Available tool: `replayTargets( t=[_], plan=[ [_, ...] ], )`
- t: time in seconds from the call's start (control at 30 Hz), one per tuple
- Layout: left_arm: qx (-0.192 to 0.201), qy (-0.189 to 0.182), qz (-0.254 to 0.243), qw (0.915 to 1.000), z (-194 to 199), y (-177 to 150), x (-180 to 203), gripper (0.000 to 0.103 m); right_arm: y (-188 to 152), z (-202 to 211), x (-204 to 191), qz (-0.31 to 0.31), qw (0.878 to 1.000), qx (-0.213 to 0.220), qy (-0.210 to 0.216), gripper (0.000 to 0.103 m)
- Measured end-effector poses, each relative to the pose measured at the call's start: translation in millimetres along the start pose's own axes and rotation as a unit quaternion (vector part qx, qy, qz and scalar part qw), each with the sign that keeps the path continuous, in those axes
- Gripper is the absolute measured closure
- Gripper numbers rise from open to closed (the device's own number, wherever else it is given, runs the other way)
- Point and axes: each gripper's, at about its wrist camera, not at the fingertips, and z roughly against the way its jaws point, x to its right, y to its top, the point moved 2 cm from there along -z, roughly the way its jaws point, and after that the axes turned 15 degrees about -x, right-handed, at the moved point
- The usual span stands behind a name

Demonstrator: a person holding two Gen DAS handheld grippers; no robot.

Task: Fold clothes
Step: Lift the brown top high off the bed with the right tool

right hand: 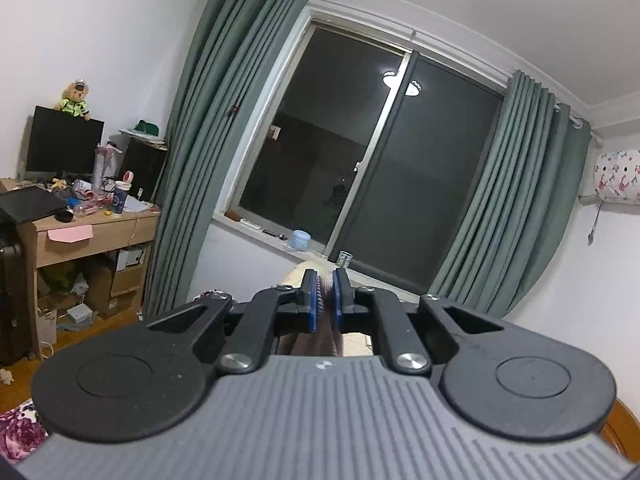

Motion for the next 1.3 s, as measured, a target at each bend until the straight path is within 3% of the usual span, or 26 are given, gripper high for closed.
replayTargets(
  t=[0.1,0.2,0.3,0.37,0.43,0.47,0.7,0.73,0.8,0.83,0.9,0.93,1.0,1.1,1.17,1.3],
  plan=[
    [-0.014,-0.002,-0.001,0.9999,-17,5,1,0.0,5,15,-9,0.003,1.0,0.006,0.006,0.095],
    [-0.052,0.031,-0.015,0.998,-55,16,-4,0.0,11,31,-12,0.002,1.0,0.015,0.01,0.095],
    [-0.059,0.038,-0.031,0.997,-76,26,-3,0.001,17,45,-11,-0.001,1.0,0.026,0.012,0.095],
    [-0.064,0.029,-0.041,0.9967,-88,32,2,0.021,20,49,-8,-0.002,1.0,0.029,0.008,0.095],
    [-0.075,0.019,-0.048,0.9958,-100,39,7,0.097,23,52,-4,-0.004,1.0,0.03,0.004,0.095],
    [-0.085,0.008,-0.027,0.996,-105,42,1,0.1,23,52,1,-0.006,1.0,0.03,0.0,0.095],
    [-0.071,0.008,0.091,0.9933,-100,71,-85,0.1,16,59,51,-0.039,0.998,0.025,-0.036,0.095],
    [-0.079,0.007,0.126,0.9888,-101,77,-114,0.099,14,63,61,-0.047,0.998,0.026,-0.035,0.095],
    [-0.087,0.055,0.185,0.9773,-98,75,-150,0.089,10,70,76,-0.057,0.997,0.029,-0.03,0.095],
    [-0.096,0.111,0.244,0.9587,-98,77,-174,0.073,8,74,77,-0.056,0.998,0.032,-0.025,0.095],
    [-0.117,0.152,0.328,0.9249,-95,80,-194,0.043,3,84,75,-0.042,0.998,0.044,-0.014,0.095],
    [-0.125,0.169,0.366,0.9063,-92,81,-203,0.043,0,87,74,-0.037,0.998,0.047,-0.01,0.095],
    [-0.109,0.145,0.357,0.9163,-77,75,-197,0.042,-5,90,69,-0.032,0.998,0.053,-0.02,0.095],
    [-0.046,0.062,0.291,0.9535,-26,71,-138,0.033,-9,96,66,-0.03,0.998,0.057,-0.016,0.095],
    [-0.023,0.033,0.241,0.9696,12,57,-87,0.033,-13,105,63,-0.02,0.998,0.063,-0.013,0.095],
    [0.03,-0.03,0.241,0.9696,70,37,-36,0.032,-22,129,63,-0.001,0.997,0.073,-0.021,0.095]
  ],
)
